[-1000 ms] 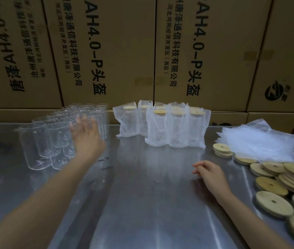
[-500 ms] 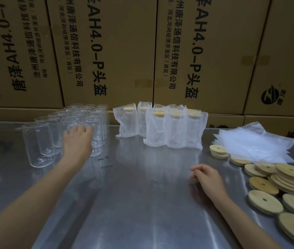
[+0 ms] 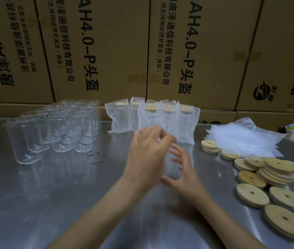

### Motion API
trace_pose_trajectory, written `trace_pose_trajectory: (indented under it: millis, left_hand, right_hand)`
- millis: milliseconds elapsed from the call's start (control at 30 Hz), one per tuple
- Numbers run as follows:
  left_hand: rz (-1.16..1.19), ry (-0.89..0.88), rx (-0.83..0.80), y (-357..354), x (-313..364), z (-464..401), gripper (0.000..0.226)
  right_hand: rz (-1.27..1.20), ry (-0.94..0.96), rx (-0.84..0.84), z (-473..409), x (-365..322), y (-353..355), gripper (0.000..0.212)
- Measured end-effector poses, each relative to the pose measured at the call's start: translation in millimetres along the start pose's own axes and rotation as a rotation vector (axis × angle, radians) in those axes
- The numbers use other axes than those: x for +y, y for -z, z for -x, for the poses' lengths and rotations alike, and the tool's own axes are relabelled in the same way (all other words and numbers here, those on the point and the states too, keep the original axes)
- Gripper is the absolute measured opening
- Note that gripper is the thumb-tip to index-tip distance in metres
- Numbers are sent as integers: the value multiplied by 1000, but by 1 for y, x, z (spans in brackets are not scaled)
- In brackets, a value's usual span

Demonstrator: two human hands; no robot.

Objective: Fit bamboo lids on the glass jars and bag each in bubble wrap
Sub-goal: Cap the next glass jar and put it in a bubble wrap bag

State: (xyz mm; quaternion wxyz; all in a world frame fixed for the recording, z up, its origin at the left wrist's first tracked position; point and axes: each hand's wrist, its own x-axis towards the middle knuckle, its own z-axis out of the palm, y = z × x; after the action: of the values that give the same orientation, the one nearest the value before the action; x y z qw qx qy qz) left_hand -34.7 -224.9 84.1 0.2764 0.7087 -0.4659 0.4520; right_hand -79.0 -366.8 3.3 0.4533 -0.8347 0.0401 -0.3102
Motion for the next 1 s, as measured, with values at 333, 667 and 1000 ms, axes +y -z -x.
trace_pose_trajectory:
  millis: [333, 667, 1000]
  left_hand:
    - [426, 178, 24, -66, 24, 24, 65]
    - [925, 816, -366, -91, 5, 52, 76]
    - [814, 803, -355, -87, 3, 56, 72]
  right_hand:
    - [-5, -124, 190, -6, 8, 26, 73]
    - [-30, -284, 12, -5, 17, 31, 73]
    - [848, -490, 299, -2, 13, 82, 55]
